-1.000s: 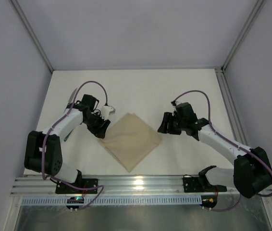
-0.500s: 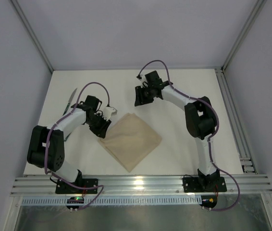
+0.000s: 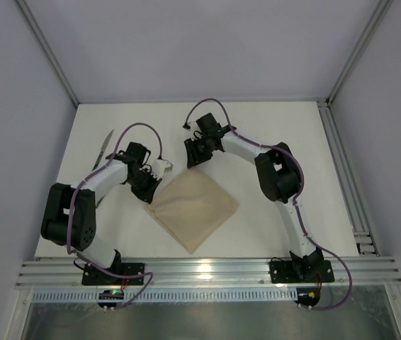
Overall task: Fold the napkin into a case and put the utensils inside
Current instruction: Smooth out the square-folded napkin at the center of the board.
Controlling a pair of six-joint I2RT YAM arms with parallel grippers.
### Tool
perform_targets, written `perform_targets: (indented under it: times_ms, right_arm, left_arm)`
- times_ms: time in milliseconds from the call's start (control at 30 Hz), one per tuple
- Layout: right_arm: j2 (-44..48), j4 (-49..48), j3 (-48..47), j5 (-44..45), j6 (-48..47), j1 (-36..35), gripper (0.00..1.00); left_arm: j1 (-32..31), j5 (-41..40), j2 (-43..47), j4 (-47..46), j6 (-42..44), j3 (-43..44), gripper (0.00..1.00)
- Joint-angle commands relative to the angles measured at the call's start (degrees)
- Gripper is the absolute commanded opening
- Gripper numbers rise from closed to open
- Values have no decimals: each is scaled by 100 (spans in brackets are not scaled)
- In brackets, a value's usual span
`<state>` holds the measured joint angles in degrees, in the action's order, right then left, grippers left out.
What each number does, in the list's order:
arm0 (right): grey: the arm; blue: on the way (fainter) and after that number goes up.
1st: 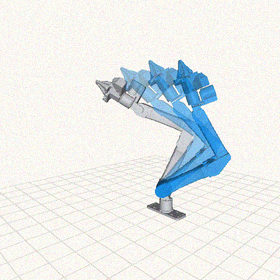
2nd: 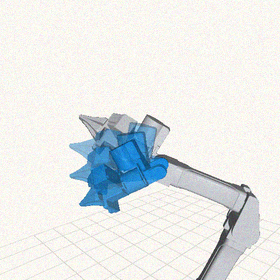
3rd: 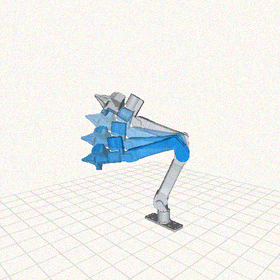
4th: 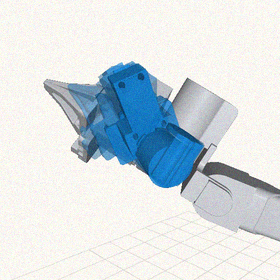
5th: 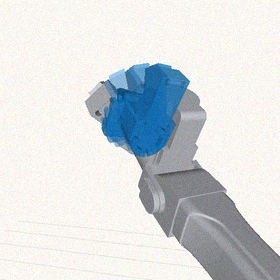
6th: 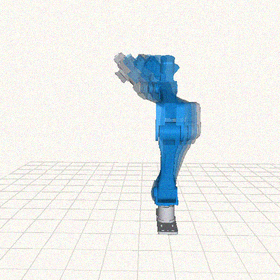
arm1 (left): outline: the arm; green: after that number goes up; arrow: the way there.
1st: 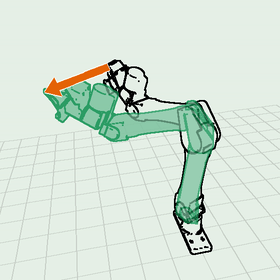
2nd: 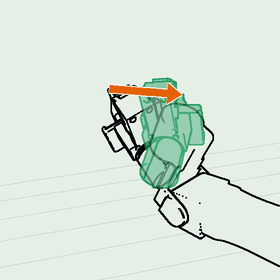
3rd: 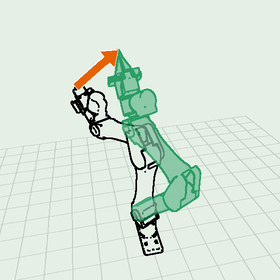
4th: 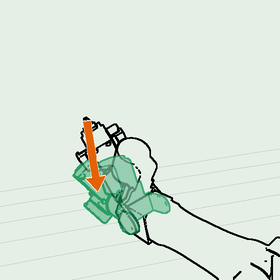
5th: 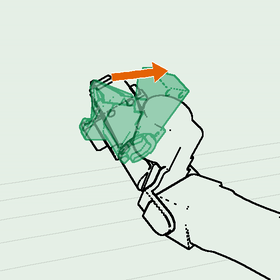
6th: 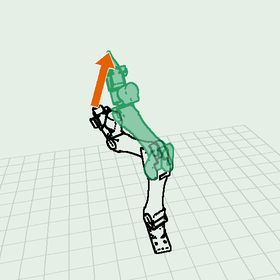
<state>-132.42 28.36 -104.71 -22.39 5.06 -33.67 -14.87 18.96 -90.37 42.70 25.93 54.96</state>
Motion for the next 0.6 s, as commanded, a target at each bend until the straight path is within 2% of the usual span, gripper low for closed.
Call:
perform_targets:
  times_ms: [0,267,567]
  right_arm:
    - [-108,47,-191,24,-163,-52,40]
    - [-275,-85,-313,174,-32,-52,32]
    - [-328,37,-349,-20,4,-140,32]
  left_arm:
    - [-16,-50,169,-16,35,-64,0]
    - [-16,-129,204,-42,52,-82,0]
    - [-16,-191,169,-104,52,-82,0]
